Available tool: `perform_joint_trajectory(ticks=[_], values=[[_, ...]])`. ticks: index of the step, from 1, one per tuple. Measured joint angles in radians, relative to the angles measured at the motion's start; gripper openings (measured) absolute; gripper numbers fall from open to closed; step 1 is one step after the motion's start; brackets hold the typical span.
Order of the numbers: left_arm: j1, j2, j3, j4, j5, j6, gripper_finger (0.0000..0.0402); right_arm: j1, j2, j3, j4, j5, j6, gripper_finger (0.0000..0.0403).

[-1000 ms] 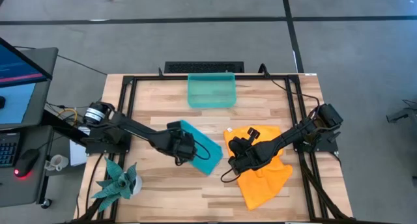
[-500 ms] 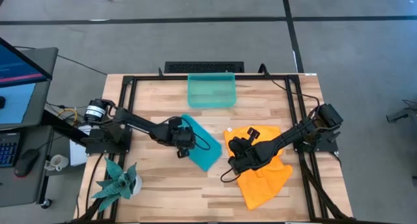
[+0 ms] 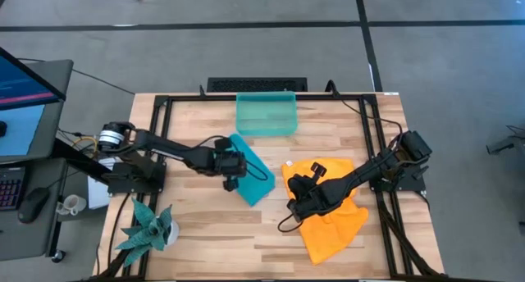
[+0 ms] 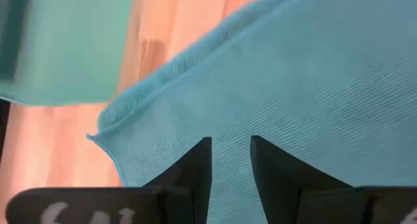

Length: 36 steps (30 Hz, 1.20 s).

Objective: Roll microfiber towels into tight, uniform cylinder then place into a basket
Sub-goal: Roll the blue microfiber cloth

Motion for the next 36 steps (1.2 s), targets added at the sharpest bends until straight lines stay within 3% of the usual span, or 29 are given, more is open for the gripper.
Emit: perform_joint_trajectory(ticks=[6,16,21,36], values=[[-0.139,-0.029,0.002,0.171,0.004,-0.094,0.0098,0.011,0.000,0.000,0.007,-0.002,0.007,0.0015],[-0.307,0.144,0.003,0.510,-0.135,-0.129,0.0098,0.023,0.000,0.000,0.047,-0.005,0.000,0.0018],[-0.320,0.188,0.002,0.520,-0.183,-0.184,0.0098,0.023,0.000,0.000,0.052,-0.006,0.000,0.0015],[-0.343,0.314,0.005,0.494,-0.146,-0.350,0.0098,0.018,0.000,0.000,0.054,-0.006,-0.003,0.0016]])
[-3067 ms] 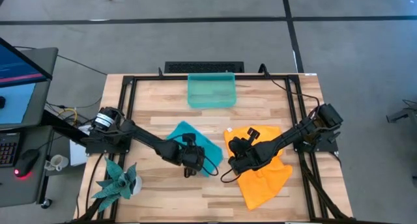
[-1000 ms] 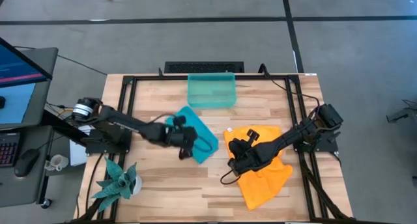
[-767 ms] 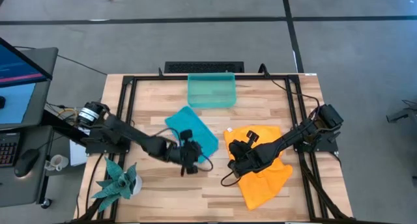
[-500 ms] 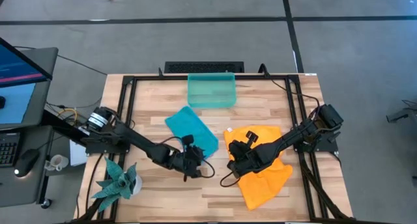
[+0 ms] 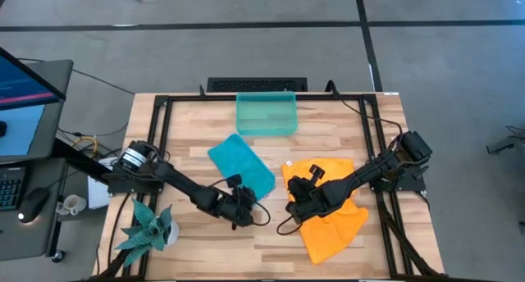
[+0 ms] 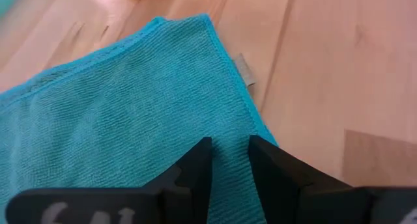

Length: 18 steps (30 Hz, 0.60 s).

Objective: Roll microfiber towels into tight, uniform cylinder then place into a basket
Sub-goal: Roll the blue microfiber cloth

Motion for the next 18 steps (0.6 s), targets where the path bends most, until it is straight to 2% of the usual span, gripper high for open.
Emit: perform_joint_trajectory(ticks=[5,10,18], values=[[-0.040,-0.006,0.000,-0.017,0.007,0.014,0.0098,0.000,0.000,0.000,0.002,0.000,0.001,0.0019],[-0.091,-0.011,0.002,-0.056,0.058,0.053,0.0098,0.000,0.000,0.000,0.016,-0.001,-0.003,0.0018],[-0.188,-0.054,0.000,-0.184,0.095,0.042,0.0098,0.000,0.000,0.000,0.143,-0.018,-0.134,0.0021]])
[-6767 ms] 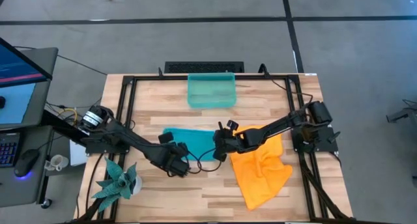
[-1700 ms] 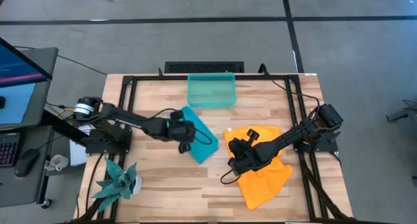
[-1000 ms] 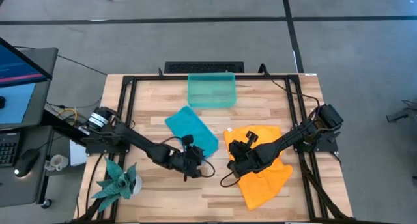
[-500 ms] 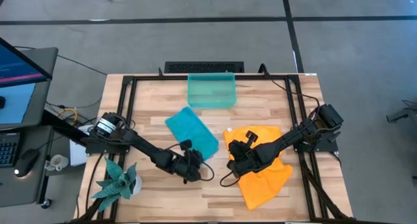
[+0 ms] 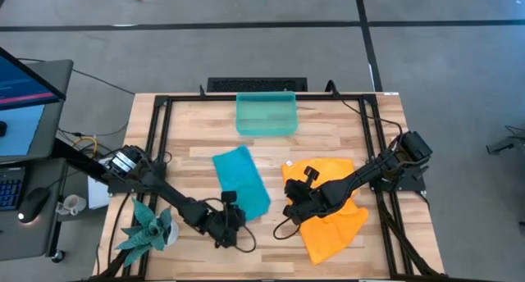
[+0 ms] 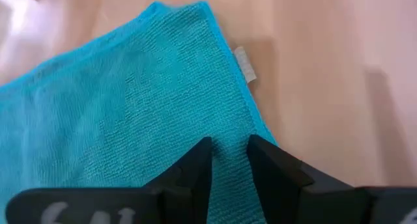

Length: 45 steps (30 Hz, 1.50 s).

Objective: Roll microfiber towels into tight, uniform cylinder then place into a basket
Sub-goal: Roll the blue microfiber cloth

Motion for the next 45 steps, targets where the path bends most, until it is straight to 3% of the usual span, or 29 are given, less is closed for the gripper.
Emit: perform_joint_trajectory(ticks=[7,15,23,31,36,45], values=[[-0.057,-0.090,-0.006,-0.166,0.070,-0.069,0.0098,0.000,0.000,0.000,0.191,0.000,-0.177,0.0020],[-0.088,-0.172,-0.005,-0.232,-0.020,-0.093,0.0098,0.000,0.000,0.000,0.386,-0.010,-0.369,0.0024],[-0.128,-0.292,0.014,-0.436,-0.039,-0.157,0.0098,0.001,0.008,0.000,0.552,-0.191,-0.491,0.0025],[-0.189,-0.313,0.212,-0.777,-0.105,-0.184,0.0098,-0.007,0.008,0.000,0.607,-0.303,-0.536,0.0039],[-0.227,-0.305,0.226,-0.767,-0.163,-0.171,0.0098,-0.006,0.008,0.000,0.646,-0.358,-0.555,0.0067],[-0.250,-0.238,0.225,-0.646,-0.150,-0.208,0.0098,0.022,0.009,0.000,0.654,-0.390,-0.693,0.0140]])
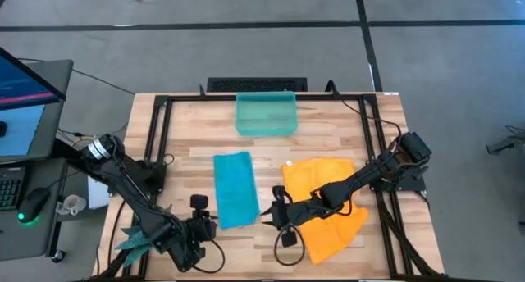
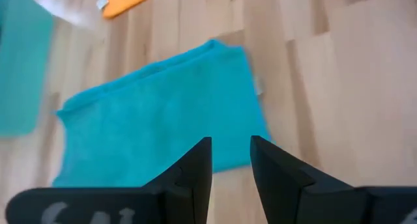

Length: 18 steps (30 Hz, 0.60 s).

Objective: Roll microfiber towels into tight, uniform cylinder then place into a basket
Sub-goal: Roll the blue microfiber cloth

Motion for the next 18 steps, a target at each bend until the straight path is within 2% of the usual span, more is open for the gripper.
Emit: perform_joint_trajectory(ticks=[5,9,18], values=[[-0.003,0.001,0.000,0.063,0.027,-0.009,0.0098,0.029,0.000,0.000,0.056,0.001,-0.114,0.0176],[-0.006,0.001,0.000,0.073,0.038,-0.051,0.0103,0.044,0.000,0.000,0.079,0.000,-0.124,0.0193],[-0.008,0.001,-0.116,0.224,0.102,-0.138,0.0174,0.034,0.000,0.000,0.090,0.000,-0.155,0.0192]])
